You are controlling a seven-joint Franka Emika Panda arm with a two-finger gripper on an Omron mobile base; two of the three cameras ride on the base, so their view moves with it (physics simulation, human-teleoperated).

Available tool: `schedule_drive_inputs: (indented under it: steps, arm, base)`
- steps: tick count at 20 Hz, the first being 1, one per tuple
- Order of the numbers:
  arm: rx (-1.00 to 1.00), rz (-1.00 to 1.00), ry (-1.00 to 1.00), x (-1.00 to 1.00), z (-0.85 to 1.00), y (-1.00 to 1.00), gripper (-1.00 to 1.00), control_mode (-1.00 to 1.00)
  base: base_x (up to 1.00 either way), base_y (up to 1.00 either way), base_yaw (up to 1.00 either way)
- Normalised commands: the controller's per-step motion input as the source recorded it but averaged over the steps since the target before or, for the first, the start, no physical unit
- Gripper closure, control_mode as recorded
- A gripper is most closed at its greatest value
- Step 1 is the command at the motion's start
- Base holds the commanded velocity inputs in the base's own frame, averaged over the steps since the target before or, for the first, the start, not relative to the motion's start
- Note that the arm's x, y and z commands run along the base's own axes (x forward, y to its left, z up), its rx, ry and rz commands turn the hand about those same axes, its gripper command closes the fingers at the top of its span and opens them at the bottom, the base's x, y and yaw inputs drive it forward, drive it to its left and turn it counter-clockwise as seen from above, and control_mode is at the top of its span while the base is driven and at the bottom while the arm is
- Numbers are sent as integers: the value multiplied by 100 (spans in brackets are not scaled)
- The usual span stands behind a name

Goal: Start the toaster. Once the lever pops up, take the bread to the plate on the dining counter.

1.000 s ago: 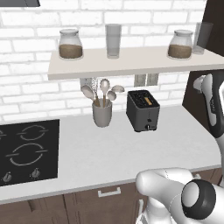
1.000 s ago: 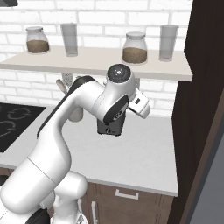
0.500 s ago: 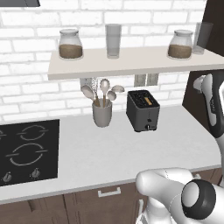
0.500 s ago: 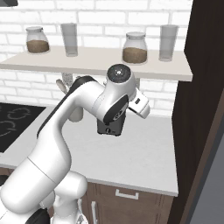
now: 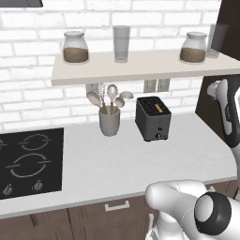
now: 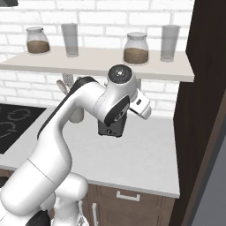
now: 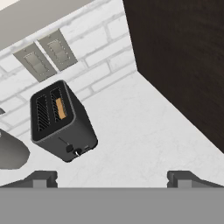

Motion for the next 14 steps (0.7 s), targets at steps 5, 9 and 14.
schedule_drive_inputs:
  steps: [5, 9, 14]
  arm:
    - [0, 0, 0, 0, 0, 0, -100, -100]
    - [0, 0, 0, 0, 0, 0, -100, -100]
    - [0, 0, 0, 0, 0, 0, -100, -100]
  base:
    - [0, 0, 0]
    - [0, 0, 0]
    - [0, 0, 0]
